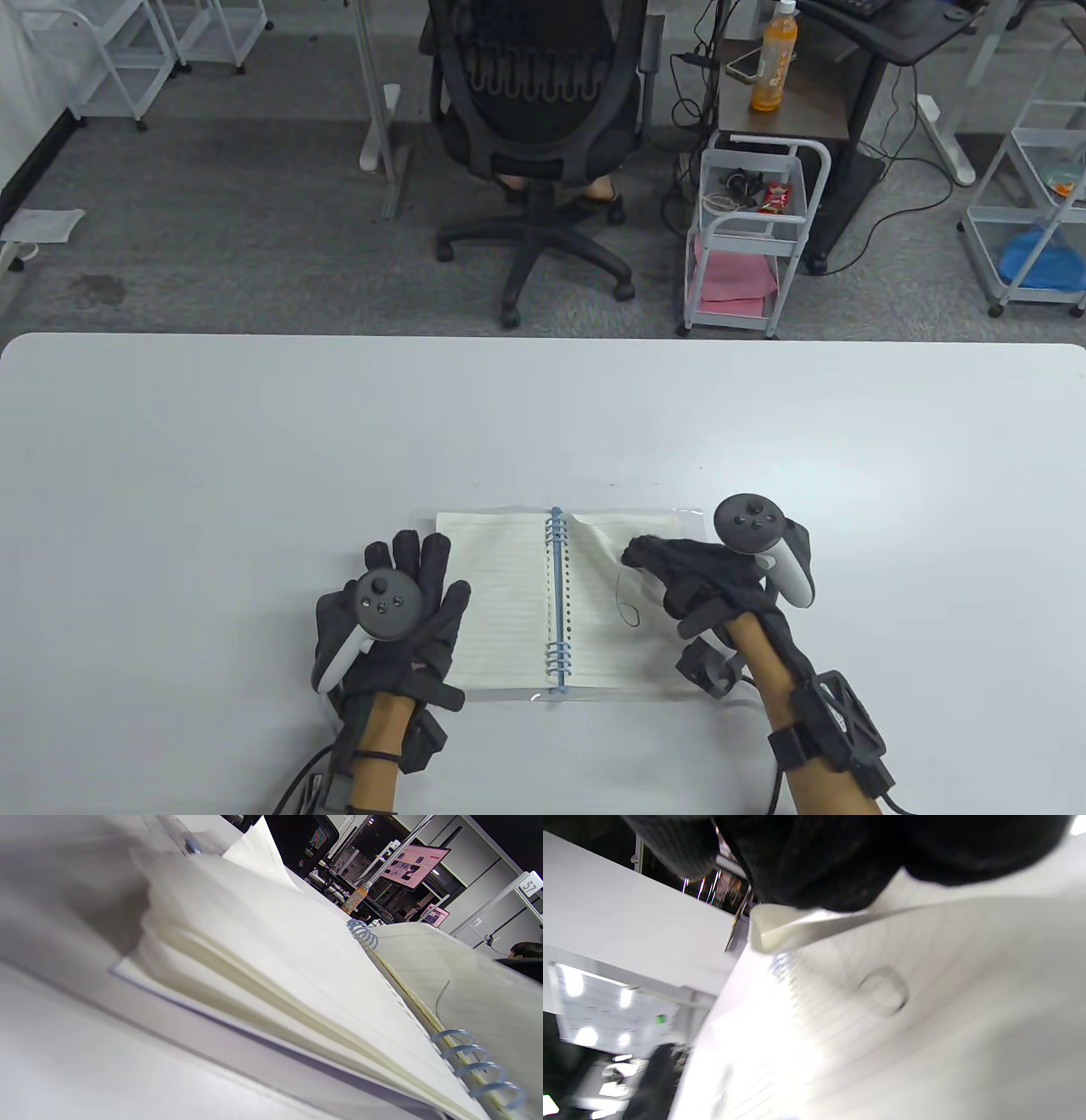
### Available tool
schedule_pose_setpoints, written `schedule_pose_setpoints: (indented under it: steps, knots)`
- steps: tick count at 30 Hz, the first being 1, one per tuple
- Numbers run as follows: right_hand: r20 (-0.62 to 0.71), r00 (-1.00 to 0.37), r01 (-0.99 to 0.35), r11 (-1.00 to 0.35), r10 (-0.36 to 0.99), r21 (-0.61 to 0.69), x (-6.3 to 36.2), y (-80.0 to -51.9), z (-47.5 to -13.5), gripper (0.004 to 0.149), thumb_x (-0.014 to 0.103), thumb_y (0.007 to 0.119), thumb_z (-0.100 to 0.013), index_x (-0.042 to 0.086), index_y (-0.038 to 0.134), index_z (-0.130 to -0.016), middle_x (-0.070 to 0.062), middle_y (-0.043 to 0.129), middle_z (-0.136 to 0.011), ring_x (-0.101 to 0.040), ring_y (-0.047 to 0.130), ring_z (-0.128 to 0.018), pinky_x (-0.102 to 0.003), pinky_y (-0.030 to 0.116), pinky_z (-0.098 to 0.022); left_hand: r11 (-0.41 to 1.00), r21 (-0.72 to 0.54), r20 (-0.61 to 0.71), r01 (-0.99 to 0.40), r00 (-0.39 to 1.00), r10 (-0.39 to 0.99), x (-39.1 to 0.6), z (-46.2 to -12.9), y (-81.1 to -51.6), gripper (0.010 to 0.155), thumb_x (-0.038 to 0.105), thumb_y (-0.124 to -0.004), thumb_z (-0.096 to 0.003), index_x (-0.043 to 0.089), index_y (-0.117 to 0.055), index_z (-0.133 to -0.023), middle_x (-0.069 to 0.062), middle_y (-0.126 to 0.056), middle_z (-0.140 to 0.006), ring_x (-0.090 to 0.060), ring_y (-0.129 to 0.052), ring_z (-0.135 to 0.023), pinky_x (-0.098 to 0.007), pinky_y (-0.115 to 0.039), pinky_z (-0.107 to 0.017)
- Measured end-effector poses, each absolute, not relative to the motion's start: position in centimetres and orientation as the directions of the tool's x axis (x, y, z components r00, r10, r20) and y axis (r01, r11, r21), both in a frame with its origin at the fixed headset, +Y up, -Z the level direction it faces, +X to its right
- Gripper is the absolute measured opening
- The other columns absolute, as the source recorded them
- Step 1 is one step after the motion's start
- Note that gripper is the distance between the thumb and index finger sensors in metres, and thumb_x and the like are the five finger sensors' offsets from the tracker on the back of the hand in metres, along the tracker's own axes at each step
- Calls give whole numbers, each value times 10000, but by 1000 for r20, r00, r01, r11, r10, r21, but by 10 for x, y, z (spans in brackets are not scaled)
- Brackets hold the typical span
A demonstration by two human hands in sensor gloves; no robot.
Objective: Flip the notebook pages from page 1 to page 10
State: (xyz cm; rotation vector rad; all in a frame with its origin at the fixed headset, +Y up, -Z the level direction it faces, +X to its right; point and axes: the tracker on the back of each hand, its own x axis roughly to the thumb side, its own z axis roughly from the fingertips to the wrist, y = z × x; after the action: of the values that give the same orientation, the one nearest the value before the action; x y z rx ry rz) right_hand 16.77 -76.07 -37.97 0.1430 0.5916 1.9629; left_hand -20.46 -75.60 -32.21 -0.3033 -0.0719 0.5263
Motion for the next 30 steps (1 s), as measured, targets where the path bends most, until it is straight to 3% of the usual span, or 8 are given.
schedule_pose_setpoints:
  steps: [3,6,9,13,18,24,27,30]
  knots:
    - [-189,-289,-818,-139,938,558,155,-766,-376,565,511,560,-640,148,644,-1065,-299,677,-1047,-163,893,-290,-387,823,-203,818,-299,-12,-491,860,511,-206,-322,-756,698,645,-404,-611,404,-85,-1183,14,73,-1195,-264,190,-1068,-548,81,-657]
    - [-178,-225,-775,-65,958,629,134,-768,-369,572,508,555,-645,155,577,-1096,-280,592,-1100,-183,895,-325,-403,822,-231,812,-292,-13,-505,851,525,-207,-322,-754,697,644,-403,-611,404,-84,-1183,21,74,-1195,-264,191,-1068,-548,82,-657]
    - [-105,-275,-719,-132,956,683,109,-766,-360,565,505,550,-647,184,535,-1112,-221,485,-1157,-205,897,-370,-421,821,-267,807,-284,-10,-518,843,538,-209,-321,-752,699,646,-401,-611,404,-81,-1183,17,74,-1195,-265,192,-1068,-548,82,-656]
    - [92,-444,-592,-369,891,717,67,-767,-342,551,495,557,-639,193,554,-1101,-196,467,-1164,-191,903,-360,-412,827,-259,796,-257,-8,-548,825,566,-214,-320,-747,699,646,-401,-610,404,-80,-1183,19,77,-1195,-264,193,-1068,-548,82,-657]
    - [146,-454,-492,-384,879,781,43,-771,-329,545,487,556,-639,192,556,-1098,-194,431,-1167,-187,905,-371,-416,828,-265,785,-246,-14,-569,812,584,-218,-320,-746,700,646,-401,-611,402,-81,-1184,22,77,-1194,-264,193,-1068,-548,82,-656]
    - [142,-392,-686,-392,909,613,78,-751,-347,541,469,575,-633,165,593,-1080,-207,511,-1143,-190,905,-329,-413,826,-238,790,-261,-11,-555,820,573,-215,-320,-747,700,645,-402,-612,401,-83,-1185,13,75,-1195,-266,192,-1068,-548,82,-656]
    - [132,-540,-712,-535,831,456,110,-751,-361,539,462,589,-628,157,611,-1072,-217,525,-1133,-192,905,-314,-414,824,-228,795,-269,-11,-544,827,562,-213,-320,-749,700,645,-402,-611,401,-84,-1185,18,75,-1195,-264,192,-1068,-548,82,-656]
    - [72,-717,-623,-684,693,379,137,-759,-373,532,460,603,-622,162,632,-1062,-208,554,-1127,-197,903,-308,-420,821,-226,799,-273,-10,-535,833,554,-212,-321,-750,699,645,-402,-612,402,-85,-1185,18,75,-1195,-265,192,-1068,-548,82,-657]
